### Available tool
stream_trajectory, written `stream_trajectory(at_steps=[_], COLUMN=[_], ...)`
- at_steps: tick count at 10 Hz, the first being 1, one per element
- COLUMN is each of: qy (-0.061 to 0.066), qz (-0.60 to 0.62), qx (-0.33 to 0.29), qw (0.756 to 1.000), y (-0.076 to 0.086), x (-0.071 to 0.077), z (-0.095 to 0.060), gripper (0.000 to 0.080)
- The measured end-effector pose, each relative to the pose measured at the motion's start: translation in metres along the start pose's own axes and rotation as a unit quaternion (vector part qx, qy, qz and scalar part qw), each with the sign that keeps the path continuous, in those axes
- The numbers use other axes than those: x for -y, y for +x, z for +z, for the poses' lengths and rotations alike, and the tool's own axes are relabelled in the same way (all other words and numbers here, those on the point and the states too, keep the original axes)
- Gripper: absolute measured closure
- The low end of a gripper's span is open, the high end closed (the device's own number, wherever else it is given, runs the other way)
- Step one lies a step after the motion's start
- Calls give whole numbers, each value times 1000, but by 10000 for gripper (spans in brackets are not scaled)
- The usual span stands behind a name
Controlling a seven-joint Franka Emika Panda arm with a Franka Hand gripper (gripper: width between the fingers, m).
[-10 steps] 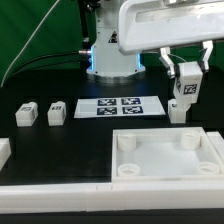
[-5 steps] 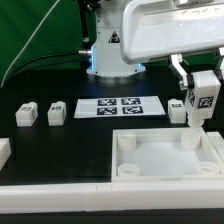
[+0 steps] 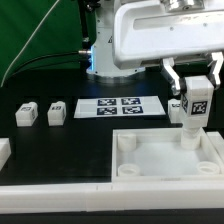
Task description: Assemble one leg
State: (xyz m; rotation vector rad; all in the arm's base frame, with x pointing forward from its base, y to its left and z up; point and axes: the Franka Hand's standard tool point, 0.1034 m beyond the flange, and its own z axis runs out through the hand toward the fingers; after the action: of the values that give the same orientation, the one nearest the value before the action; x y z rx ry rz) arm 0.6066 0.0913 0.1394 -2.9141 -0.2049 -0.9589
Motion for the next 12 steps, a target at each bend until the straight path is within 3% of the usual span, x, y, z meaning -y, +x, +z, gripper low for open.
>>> stream_trajectory(at_steps=[3, 4, 6, 12], qy=[-3, 3, 4, 8], qz=[0, -2, -2, -5], qx=[-16, 5, 2, 4], qw=[1000, 1000, 1000, 1000], y=[-3, -11, -5, -18], x=[1, 6, 8, 16], z=[4, 12, 15, 29], gripper=[505, 505, 505, 505])
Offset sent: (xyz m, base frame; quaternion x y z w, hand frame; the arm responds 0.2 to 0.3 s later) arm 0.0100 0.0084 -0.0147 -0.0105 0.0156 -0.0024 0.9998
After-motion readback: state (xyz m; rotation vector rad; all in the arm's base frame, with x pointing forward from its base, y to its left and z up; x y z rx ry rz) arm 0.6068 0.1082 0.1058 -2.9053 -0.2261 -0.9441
